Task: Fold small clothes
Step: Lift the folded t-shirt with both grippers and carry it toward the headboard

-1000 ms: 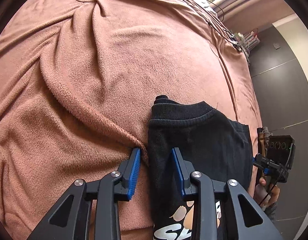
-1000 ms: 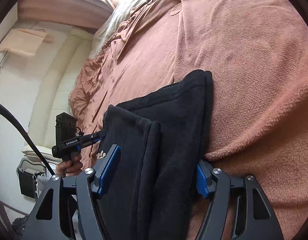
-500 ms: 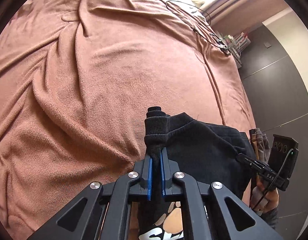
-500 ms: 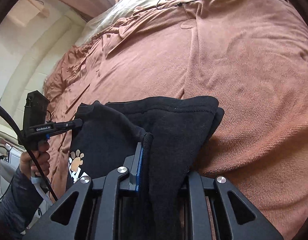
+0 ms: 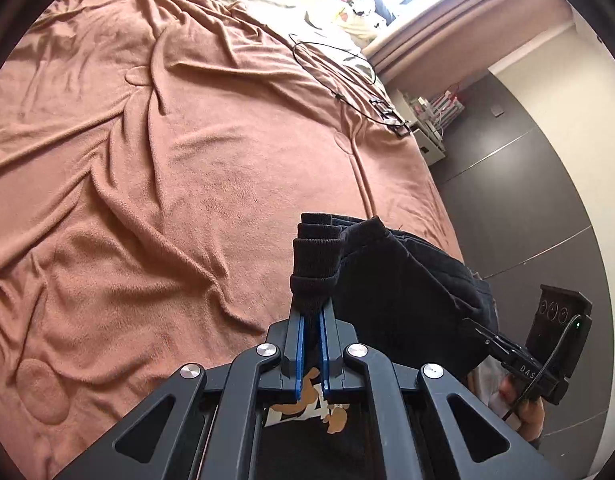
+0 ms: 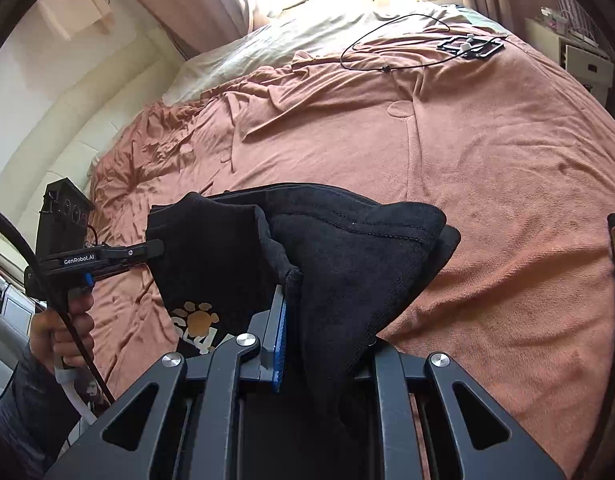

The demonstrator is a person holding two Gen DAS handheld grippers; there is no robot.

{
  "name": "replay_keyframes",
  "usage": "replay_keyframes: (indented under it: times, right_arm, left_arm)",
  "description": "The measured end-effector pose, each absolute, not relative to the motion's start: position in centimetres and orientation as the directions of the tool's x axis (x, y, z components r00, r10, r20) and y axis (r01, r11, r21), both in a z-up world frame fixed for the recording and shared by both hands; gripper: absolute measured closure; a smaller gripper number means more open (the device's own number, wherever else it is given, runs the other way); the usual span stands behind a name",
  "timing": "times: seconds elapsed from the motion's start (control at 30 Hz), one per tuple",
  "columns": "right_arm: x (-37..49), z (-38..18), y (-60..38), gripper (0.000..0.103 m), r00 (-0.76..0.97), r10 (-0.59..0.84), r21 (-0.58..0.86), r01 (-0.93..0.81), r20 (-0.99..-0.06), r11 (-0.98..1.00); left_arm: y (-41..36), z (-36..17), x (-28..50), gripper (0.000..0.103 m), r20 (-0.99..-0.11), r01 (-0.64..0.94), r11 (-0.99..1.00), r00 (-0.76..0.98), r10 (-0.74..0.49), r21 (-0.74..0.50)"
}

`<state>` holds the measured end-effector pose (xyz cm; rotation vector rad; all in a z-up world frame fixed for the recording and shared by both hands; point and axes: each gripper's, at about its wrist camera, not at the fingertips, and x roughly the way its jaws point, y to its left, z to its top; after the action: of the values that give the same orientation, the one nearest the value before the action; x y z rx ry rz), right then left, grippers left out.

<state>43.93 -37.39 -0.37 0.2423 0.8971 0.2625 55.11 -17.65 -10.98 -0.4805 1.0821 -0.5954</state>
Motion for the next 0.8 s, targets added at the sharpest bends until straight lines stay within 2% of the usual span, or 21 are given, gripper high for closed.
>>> replay_keyframes:
  times: [0.8]
  right_arm:
    - [28.5,10.1,-33.2,0.092,0.746,0.239,0.191,-0.152,-0.621,0.97]
  left_arm:
    - [-13.8,1.2,44.7,0.098,-0.489,0.339,0.658,0.464,-0.738,-0.672]
